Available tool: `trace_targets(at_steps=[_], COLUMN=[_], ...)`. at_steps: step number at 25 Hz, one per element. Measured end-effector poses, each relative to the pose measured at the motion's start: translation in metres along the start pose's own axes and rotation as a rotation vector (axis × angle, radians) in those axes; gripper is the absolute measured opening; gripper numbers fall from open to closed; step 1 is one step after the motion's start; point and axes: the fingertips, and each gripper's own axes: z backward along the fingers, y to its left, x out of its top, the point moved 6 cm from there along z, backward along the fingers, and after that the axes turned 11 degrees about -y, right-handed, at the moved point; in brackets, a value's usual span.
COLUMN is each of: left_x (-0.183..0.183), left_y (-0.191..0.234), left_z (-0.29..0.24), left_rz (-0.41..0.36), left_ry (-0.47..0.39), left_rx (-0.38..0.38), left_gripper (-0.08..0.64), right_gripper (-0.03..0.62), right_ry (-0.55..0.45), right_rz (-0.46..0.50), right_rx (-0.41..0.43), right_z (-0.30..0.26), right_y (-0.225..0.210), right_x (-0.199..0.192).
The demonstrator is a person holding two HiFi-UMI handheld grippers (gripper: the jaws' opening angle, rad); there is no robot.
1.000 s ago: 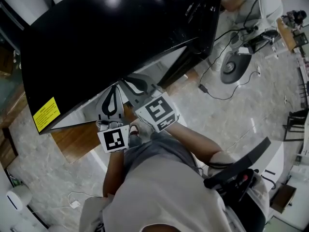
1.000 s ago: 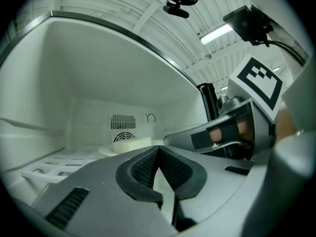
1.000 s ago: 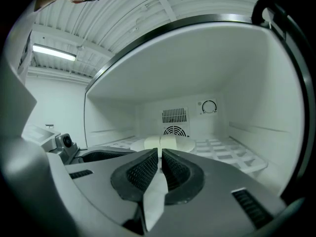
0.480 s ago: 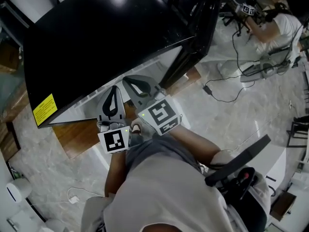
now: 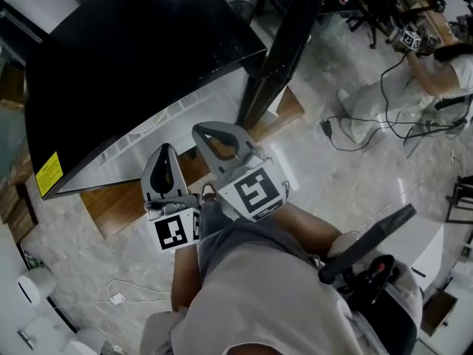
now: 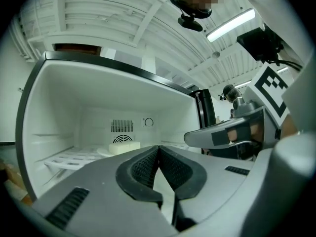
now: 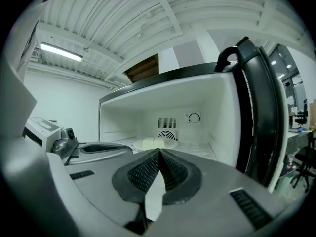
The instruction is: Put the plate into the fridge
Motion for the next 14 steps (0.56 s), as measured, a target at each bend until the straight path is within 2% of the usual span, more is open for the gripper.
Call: trace_targets(at_steps=[7,14], left_x=[-0.017,-0.080], left_y=[-0.030,-0.070], left_z=[0.020,0.067], left_rz=[-0.006,0.026], left_ry=[0.049,0.087], left_rx=[0.024,0.019], left_gripper=[0.020,0.020], right_gripper=[0.015,0.015], right_ry=[0.011,0.073], right_rz=[0.035,0.002], right_rx=[0.024,-0.013], right_z=[0.042,0.099], right_y=[-0.011,-0.004], right_x=[-0.020,-0.093])
